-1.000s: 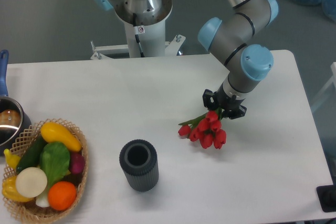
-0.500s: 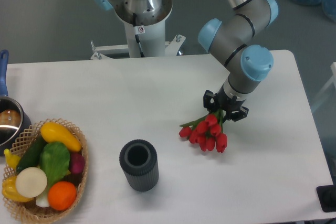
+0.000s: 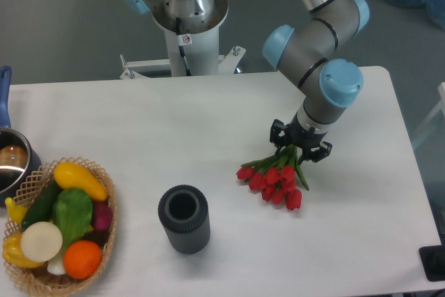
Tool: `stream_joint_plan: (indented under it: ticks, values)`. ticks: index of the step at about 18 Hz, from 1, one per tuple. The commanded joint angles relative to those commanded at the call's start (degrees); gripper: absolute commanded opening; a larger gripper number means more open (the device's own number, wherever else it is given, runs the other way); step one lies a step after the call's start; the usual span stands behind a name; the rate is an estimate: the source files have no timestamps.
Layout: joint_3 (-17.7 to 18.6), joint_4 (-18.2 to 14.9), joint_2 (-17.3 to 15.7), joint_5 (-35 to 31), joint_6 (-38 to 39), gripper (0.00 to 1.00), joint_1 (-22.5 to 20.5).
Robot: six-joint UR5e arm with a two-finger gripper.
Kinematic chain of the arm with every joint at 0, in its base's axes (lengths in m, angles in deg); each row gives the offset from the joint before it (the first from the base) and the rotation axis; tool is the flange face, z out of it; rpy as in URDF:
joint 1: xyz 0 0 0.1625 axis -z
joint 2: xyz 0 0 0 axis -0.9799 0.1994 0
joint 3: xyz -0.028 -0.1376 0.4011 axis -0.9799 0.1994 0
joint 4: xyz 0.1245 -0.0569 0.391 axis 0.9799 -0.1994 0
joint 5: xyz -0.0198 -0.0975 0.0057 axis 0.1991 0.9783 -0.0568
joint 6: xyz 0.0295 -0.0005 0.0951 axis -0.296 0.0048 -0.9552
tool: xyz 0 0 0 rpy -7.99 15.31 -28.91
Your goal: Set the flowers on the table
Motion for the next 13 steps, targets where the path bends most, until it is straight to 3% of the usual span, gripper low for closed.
stream_joint_plan:
  ticks: [4, 6, 10, 13]
  values:
    - [-3.2, 0.1, -0.3, -0.1, -0.1, 0.86, -0.8]
    - [-5.8, 0.2, -0.2, -1.8, -0.1, 0.99, -1.3]
    - [-7.1, 0.6, -1.0, -5.5, 0.0, 1.0, -2.4]
    - [-6.6, 1.6, -4.9, -4.6, 0.5, 1.0, -4.1]
